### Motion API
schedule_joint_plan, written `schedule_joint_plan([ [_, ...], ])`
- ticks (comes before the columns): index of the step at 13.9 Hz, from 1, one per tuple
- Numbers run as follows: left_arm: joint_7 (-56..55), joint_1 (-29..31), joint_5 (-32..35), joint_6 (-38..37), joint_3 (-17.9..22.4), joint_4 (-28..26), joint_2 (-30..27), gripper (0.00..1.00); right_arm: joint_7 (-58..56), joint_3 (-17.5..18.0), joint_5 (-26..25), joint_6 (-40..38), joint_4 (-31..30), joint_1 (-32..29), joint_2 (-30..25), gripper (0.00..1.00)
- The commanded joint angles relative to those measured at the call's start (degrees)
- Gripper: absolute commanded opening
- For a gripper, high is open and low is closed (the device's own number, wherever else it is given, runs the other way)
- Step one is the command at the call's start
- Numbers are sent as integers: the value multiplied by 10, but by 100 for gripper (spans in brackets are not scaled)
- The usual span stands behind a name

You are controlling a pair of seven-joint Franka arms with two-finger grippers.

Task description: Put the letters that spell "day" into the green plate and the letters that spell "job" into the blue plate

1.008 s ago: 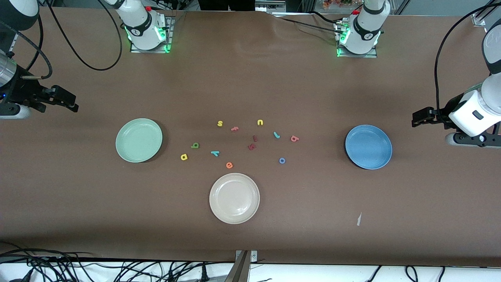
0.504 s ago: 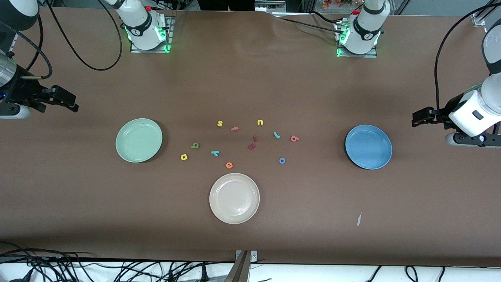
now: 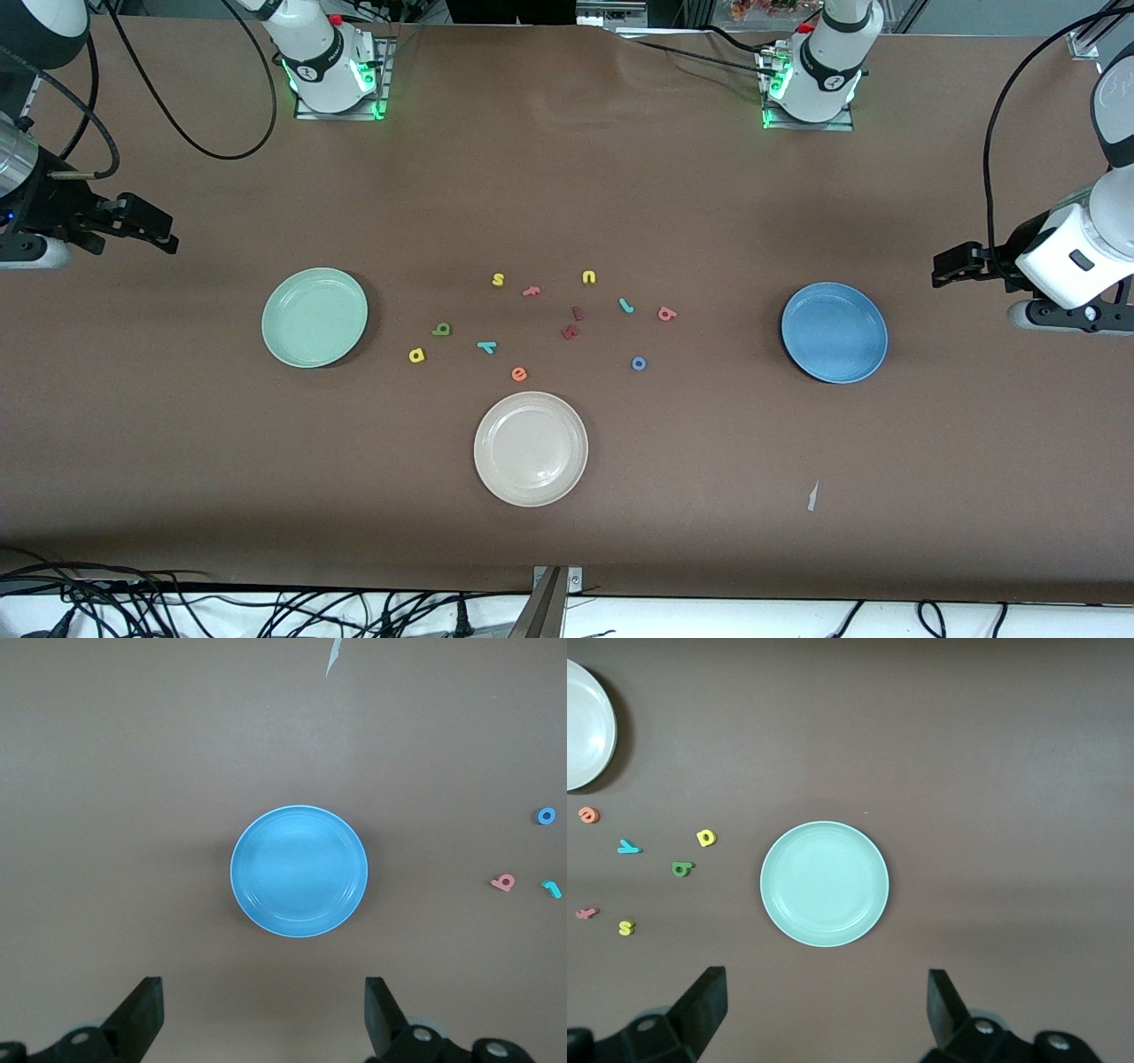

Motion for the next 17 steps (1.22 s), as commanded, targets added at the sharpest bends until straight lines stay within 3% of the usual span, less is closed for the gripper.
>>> schedule_joint_plan([
  [1,12,-2,-5,1,2,-9,-10,100,-6,0,-1,-2,-2,0,-5,100],
  [17,12,-2,-5,1,2,-10,-10,100,3,4,3,4,-2,2,-3,100],
])
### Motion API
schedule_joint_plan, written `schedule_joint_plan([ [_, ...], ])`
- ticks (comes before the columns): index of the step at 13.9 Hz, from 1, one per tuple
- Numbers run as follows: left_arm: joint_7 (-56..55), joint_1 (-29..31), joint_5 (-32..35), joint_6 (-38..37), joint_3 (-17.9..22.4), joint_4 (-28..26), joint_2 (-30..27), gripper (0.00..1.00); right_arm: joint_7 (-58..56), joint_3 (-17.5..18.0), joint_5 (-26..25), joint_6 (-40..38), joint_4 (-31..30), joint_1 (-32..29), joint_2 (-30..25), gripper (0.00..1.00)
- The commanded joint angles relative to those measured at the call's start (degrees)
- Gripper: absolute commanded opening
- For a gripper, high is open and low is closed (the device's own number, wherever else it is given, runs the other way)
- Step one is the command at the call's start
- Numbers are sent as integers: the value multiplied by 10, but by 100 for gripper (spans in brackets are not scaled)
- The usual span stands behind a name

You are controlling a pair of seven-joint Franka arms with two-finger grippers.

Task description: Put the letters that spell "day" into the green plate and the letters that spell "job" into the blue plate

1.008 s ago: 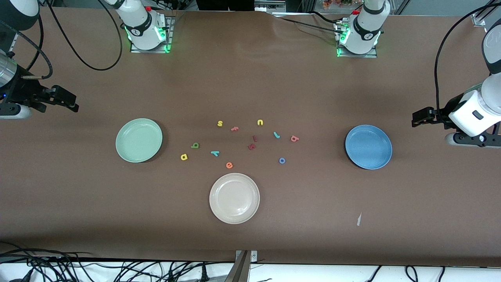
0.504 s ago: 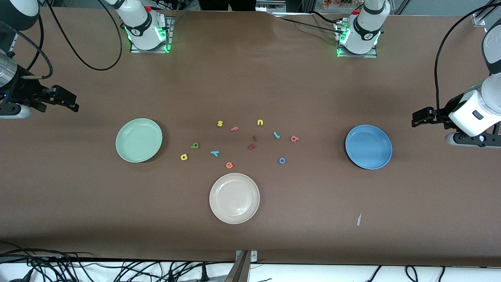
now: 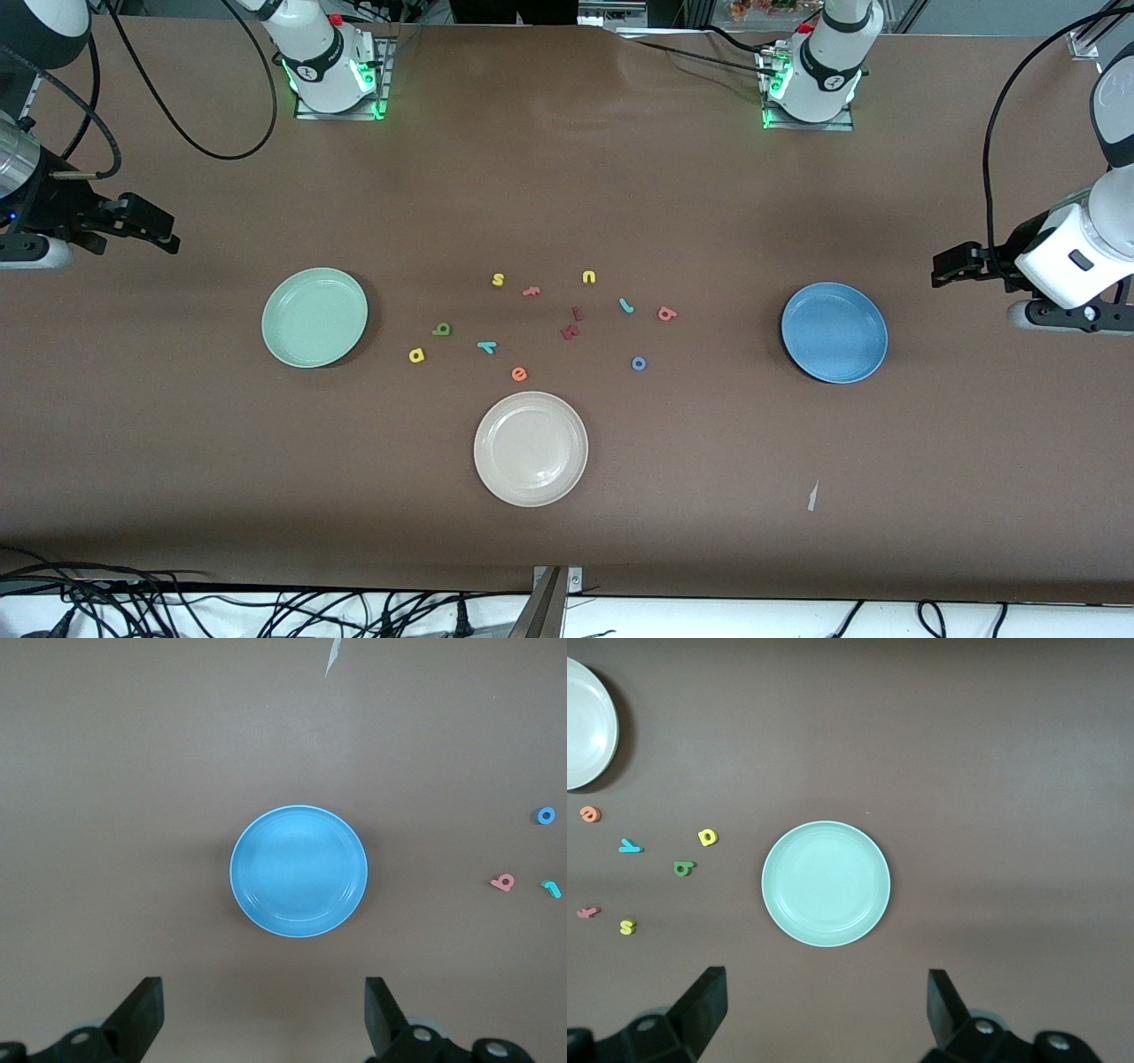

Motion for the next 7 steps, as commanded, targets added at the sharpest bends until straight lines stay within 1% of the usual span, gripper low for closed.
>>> schedule_joint_plan([
  [1,12,-2,-5,1,2,-10,-10,100,3,3,6,3,-2,0,-3,100],
  [3,12,-2,-5,2,2,-10,-10,100,4,3,6,3,-2,1,-3,100],
  [5,12,-2,-5,2,2,-10,-10,100,4,13,6,3,-2,3,-3,100],
  [7,12,-2,-5,1,2,-10,-10,100,4,15,2,3,-2,3,-3,100],
])
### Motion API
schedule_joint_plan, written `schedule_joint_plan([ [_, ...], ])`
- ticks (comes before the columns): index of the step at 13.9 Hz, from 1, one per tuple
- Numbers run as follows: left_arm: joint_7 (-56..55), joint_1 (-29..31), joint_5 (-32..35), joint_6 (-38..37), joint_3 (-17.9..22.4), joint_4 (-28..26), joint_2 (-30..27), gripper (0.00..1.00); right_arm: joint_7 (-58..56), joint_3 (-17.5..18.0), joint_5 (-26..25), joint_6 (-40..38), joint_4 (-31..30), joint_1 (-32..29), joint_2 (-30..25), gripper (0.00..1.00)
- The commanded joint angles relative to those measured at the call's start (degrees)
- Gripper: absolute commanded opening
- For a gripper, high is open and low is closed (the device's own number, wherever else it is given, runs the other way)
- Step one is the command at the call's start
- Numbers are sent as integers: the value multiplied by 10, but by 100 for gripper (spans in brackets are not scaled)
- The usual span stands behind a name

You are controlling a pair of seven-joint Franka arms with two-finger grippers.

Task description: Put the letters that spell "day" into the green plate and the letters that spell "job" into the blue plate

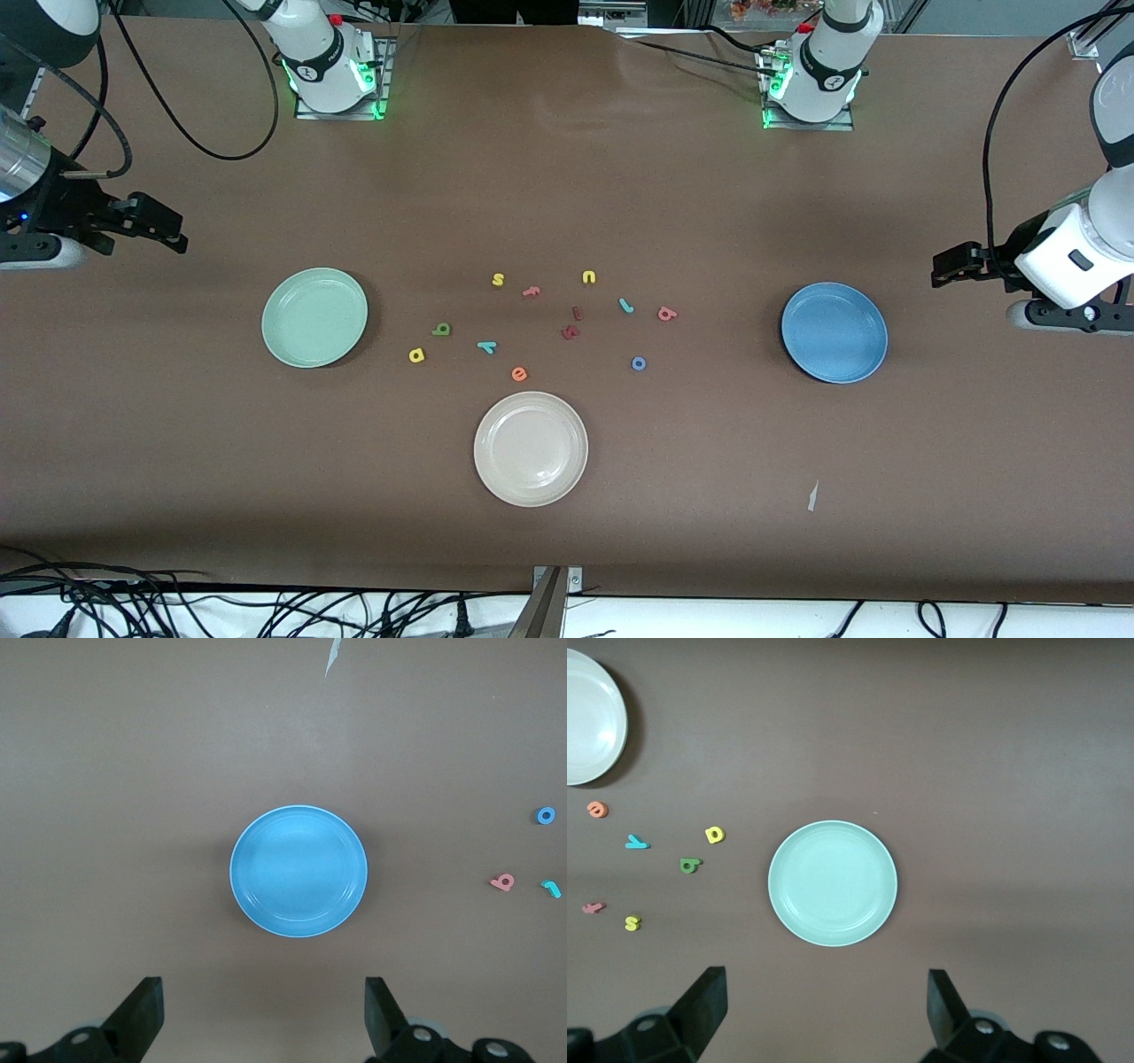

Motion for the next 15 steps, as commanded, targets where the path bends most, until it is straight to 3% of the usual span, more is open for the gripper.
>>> schedule_joint_plan([
  [1,12,-1,-5,2,2,-10,-10,100,2,3,1,3,-2,2,-3,100],
  [11,8,-4,-5,1,2,-10,-10,100,5,9,2,-6,-5,4,-5,100],
  [15,-3,-12,-5,0,-5,-10,-8,100,55,12,2,-1,-3,39,31,100],
])
